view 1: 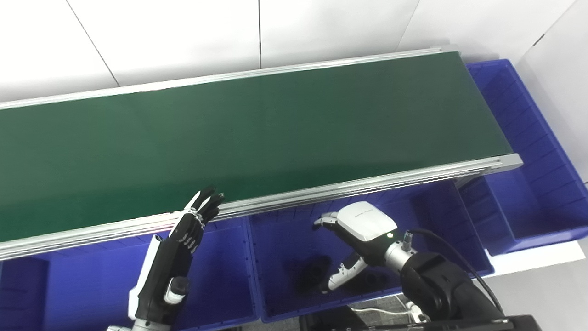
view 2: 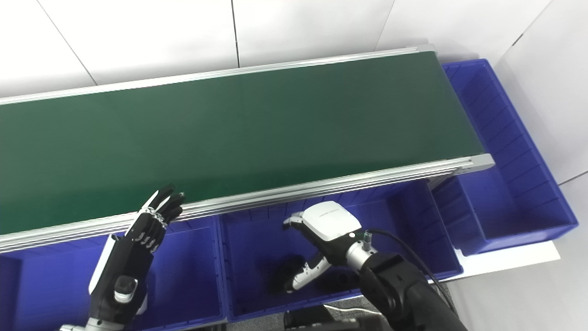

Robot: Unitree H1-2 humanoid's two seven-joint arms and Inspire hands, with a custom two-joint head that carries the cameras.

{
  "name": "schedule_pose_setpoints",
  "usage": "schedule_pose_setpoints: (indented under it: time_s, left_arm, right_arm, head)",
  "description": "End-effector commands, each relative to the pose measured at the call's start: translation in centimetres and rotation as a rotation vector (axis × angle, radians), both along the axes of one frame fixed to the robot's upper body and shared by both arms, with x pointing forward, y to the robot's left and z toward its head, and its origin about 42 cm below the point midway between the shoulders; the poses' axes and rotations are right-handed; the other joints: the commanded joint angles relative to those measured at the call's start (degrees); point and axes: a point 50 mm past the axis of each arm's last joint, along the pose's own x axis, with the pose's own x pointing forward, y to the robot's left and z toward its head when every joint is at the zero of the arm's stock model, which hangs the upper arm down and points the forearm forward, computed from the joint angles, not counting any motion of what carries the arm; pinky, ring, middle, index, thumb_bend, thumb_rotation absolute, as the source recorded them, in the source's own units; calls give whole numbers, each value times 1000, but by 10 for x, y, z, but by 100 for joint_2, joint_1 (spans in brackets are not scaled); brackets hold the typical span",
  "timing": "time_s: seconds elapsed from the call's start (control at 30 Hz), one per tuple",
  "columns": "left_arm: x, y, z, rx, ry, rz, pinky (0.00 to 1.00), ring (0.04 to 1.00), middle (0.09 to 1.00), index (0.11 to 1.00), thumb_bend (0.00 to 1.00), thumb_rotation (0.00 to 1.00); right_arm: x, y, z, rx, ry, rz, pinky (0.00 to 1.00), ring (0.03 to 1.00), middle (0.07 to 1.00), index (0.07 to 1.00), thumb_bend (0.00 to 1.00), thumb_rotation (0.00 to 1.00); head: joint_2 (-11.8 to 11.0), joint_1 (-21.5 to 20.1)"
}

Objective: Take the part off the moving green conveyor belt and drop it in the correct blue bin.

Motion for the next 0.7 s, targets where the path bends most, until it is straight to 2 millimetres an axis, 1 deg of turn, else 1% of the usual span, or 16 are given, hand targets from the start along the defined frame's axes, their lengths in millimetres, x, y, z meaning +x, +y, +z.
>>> schedule_pose_setpoints:
  time_s: [0.0, 0.03, 0.1, 0.13, 0.17, 0.2, 0.27, 0.33, 0.47, 0.5, 0.53, 0.57, 0.6, 0.67]
  left_arm:
    - [-1, 0, 8, -13, -45, -6, 915, 918, 885, 913, 979, 941]
    - [-2, 0, 9, -14, -45, -5, 916, 918, 885, 912, 980, 942]
    - [-2, 0, 9, -15, -43, -3, 915, 915, 881, 910, 983, 938]
    - [-2, 0, 9, -14, -43, -3, 915, 915, 880, 909, 983, 938]
    - [-2, 0, 9, -12, -43, -3, 916, 915, 880, 910, 984, 938]
    - [-2, 0, 9, -11, -43, -3, 916, 915, 879, 910, 986, 940]
    - [-2, 1, 8, -9, -40, -6, 921, 917, 882, 912, 985, 941]
    - [-2, 2, 7, -4, -38, -6, 912, 918, 882, 911, 989, 945]
    - [-2, 4, 2, 0, -34, -11, 898, 910, 881, 909, 993, 940]
    - [-2, 4, 0, 3, -34, -13, 894, 908, 881, 908, 993, 938]
    - [-2, 4, -2, 4, -34, -14, 897, 906, 882, 908, 993, 937]
    - [-2, 4, -4, 6, -34, -15, 898, 905, 883, 907, 993, 936]
    - [-3, 3, -6, 6, -34, -16, 900, 905, 884, 905, 987, 933]
    - [-3, 2, -11, 11, -33, -15, 895, 901, 884, 900, 980, 932]
  right_arm:
    - [3, 0, 12, 18, -48, -2, 835, 842, 876, 838, 992, 781]
    - [2, 0, 12, 20, -48, -3, 819, 836, 871, 836, 993, 778]
    - [1, 0, 15, 45, -48, -15, 714, 802, 848, 823, 997, 768]
    - [0, 0, 18, 75, -39, -33, 701, 797, 844, 820, 997, 765]
    - [-1, 0, 20, 105, -28, -49, 647, 781, 833, 811, 999, 763]
    - [-3, 0, 24, 150, -15, -70, 620, 770, 826, 806, 999, 767]
    - [-8, 0, 33, 241, 9, -105, 573, 740, 807, 791, 1000, 797]
    - [-13, 1, 40, 338, 14, -121, 531, 696, 768, 773, 998, 829]
    - [-26, 5, 51, 566, 25, -160, 540, 677, 748, 762, 972, 845]
    - [-31, 6, 53, 622, 26, -163, 543, 676, 746, 761, 967, 848]
    - [-33, 7, 53, 658, 27, -166, 551, 673, 746, 767, 965, 890]
    - [-36, 8, 53, 698, 26, -166, 553, 673, 746, 768, 964, 905]
    - [-38, 9, 53, 725, 24, -166, 548, 660, 738, 769, 962, 946]
    - [-43, 12, 52, 791, 21, -172, 541, 649, 730, 764, 962, 968]
  head:
    - [11, 73]
    - [11, 73]
    - [11, 105]
    - [12, 110]
    - [1, 129]
    - [-1, 134]
    - [-22, 164]
    - [-53, 209]
    - [-178, 403]
    - [-243, 504]
    - [-274, 562]
    - [-353, 710]
    - [-353, 710]
    - [-513, 938]
